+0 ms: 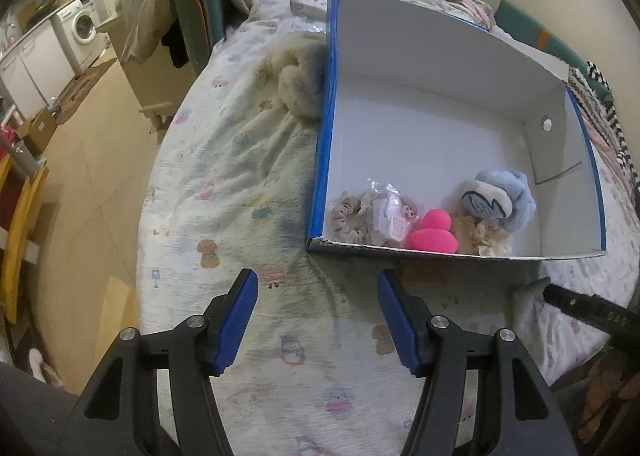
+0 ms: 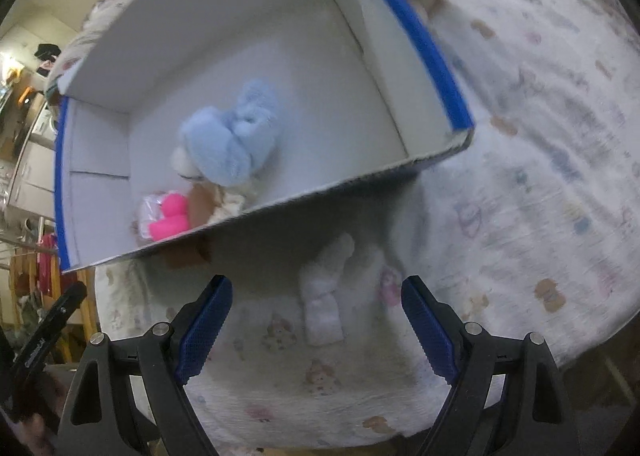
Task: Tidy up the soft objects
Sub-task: 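Withdraw both tools from the box toward the white sock and small tan toy, then grasp the small tan toy with the left tool while the right tool grasps the white sock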
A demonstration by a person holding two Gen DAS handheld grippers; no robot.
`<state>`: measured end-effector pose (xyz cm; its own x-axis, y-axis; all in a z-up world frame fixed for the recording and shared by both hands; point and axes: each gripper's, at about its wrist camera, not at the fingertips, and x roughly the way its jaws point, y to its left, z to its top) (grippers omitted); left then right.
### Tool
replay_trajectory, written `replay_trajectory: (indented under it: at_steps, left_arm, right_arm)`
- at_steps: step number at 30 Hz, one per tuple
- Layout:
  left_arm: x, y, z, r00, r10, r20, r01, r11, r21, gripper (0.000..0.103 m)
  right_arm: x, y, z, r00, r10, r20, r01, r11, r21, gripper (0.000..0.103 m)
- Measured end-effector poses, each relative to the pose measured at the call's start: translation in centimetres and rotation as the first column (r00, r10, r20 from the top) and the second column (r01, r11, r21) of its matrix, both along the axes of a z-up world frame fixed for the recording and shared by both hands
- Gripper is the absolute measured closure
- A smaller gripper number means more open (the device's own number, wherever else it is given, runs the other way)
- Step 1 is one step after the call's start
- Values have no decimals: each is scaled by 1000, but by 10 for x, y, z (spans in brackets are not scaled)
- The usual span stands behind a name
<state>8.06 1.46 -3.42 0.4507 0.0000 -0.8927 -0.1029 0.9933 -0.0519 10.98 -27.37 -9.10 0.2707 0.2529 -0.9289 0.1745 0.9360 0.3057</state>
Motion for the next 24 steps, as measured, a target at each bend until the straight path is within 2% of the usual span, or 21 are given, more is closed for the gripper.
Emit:
replay_trajectory:
  at_steps: [5,9,13,14,16,19,24]
  left_arm:
    - [3,1,-7,1000,5,-21,-5,1000,2,44]
    - [7,1,-15,998,16,-53,-16,1000,-16,44]
    - [10,-6,-24,997,6,-80,-9,999,-43,44]
    - [11,-10,-27,996,-2,-90,-3,999,-54,44]
    - [13,-17,-32,994,-17,-104,10,997,-74,44]
    - [20,-32,-40,992,-48,-118,35,993,-114,44]
    - [32,-60,-52,987,-97,-125,84,991,-109,44]
  right_arm:
    - [7,17,-17,996,59,-62,-63,996,-71,12]
    - [13,32,-31,990,101,-104,-111,989,-96,25]
    - [19,44,-41,981,140,-131,-156,980,-121,50]
    - [20,46,-42,980,147,-135,-165,977,-132,64]
    - [21,48,-42,979,157,-132,-178,971,-159,78]
    - [21,47,-37,980,171,-106,-185,972,-142,81]
    - [12,42,-27,978,196,-77,-204,972,-118,81]
